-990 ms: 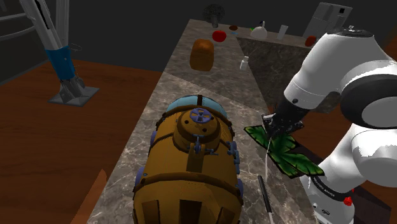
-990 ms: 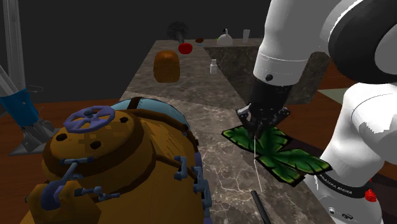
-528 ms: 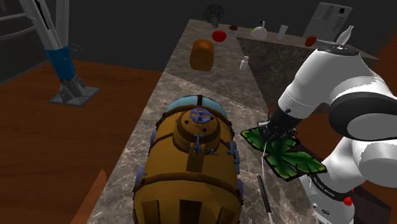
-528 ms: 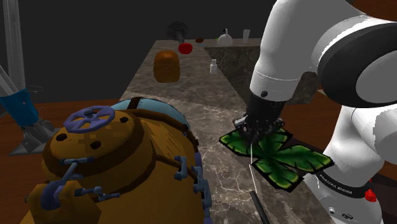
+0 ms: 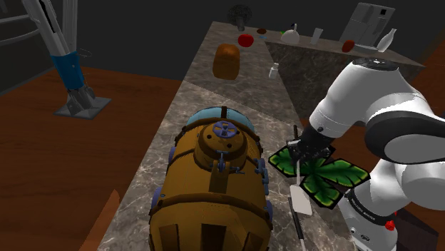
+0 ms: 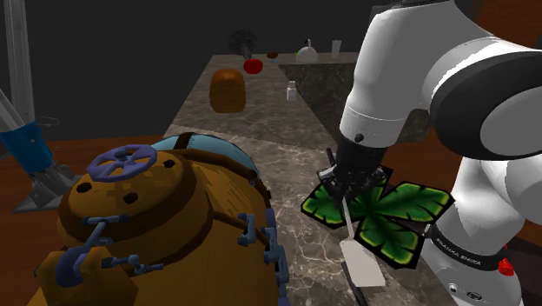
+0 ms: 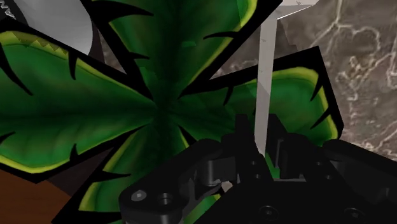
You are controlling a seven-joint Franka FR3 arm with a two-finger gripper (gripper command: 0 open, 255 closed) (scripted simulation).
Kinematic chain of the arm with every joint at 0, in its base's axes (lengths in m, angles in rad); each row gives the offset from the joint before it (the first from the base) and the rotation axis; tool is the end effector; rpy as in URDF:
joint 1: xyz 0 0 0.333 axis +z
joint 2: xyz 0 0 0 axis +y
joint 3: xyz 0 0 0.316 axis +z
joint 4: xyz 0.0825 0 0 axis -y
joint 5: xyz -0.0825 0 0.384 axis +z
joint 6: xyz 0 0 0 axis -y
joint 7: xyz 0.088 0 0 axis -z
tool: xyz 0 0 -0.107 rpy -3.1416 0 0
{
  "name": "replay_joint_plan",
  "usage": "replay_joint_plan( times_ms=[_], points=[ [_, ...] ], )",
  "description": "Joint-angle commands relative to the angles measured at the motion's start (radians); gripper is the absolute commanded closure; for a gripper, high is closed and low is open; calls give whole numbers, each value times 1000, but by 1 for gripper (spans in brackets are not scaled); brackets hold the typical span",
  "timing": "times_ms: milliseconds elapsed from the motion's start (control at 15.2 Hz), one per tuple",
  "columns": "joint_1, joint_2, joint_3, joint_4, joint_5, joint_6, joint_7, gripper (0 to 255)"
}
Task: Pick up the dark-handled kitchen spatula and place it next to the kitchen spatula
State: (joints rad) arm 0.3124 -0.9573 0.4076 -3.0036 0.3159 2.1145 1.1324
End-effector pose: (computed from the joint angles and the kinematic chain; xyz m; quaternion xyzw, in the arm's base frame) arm 0.2125 0.1623 0.3637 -0.9336 0.3562 -0.0387 0.0009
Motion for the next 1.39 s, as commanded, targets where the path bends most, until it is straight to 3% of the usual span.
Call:
replay_joint_plan(
  times_ms=[0,132,198,528,792,1320],
  points=[
    [-6,18,6,-21,-2,10,0,255],
    [-6,18,6,-21,-2,10,0,255],
    [-1,21,11,-17,3,9,7,0],
    [-5,19,5,-21,-2,10,1,0],
    [-18,-59,-36,75,-45,-161,3,0],
    [-18,-59,-36,75,-45,-161,3,0]
  ],
)
